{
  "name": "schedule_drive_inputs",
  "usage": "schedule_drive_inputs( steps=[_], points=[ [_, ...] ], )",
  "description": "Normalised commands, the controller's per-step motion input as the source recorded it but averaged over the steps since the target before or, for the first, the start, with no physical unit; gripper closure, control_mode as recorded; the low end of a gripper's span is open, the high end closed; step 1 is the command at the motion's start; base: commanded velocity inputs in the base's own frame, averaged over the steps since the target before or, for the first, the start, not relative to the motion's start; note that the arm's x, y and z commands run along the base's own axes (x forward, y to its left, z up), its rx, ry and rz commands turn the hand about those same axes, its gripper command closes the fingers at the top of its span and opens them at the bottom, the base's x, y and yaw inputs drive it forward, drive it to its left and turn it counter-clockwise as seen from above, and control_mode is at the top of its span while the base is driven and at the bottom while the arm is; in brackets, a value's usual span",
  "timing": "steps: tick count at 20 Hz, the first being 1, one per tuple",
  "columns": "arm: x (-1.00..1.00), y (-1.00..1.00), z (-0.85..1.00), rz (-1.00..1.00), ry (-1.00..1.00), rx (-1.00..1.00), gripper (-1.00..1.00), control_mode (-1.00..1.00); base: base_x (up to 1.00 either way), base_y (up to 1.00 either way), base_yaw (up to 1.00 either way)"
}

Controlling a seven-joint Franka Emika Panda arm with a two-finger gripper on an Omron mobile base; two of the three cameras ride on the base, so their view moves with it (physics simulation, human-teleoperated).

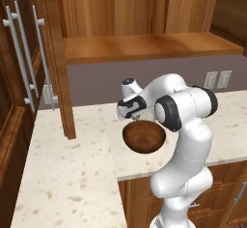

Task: Pick up the bowls on the counter and stack them on top of one another in the open cabinet. Place the smaller bowl on top of the larger bowl.

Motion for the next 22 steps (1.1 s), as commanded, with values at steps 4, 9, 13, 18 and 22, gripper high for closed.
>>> schedule_drive_inputs(
  steps=[4,9,13,18,22],
  points=[
    [-0.04,0.0,0.09,0.0,-0.08,0.01,1.0,-1.0,0.0,0.0,0.0],
    [-0.11,0.0,0.31,0.0,-0.1,0.0,1.0,-1.0,0.0,0.0,0.0],
    [-0.12,0.0,0.35,0.0,-0.16,0.0,1.0,-1.0,0.0,0.0,0.0],
    [-0.18,0.0,0.4,0.0,-0.16,0.0,1.0,-1.0,0.0,0.0,0.0],
    [-0.25,0.01,0.38,0.0,-0.09,0.0,1.0,-1.0,0.0,0.0,0.0]
  ],
)
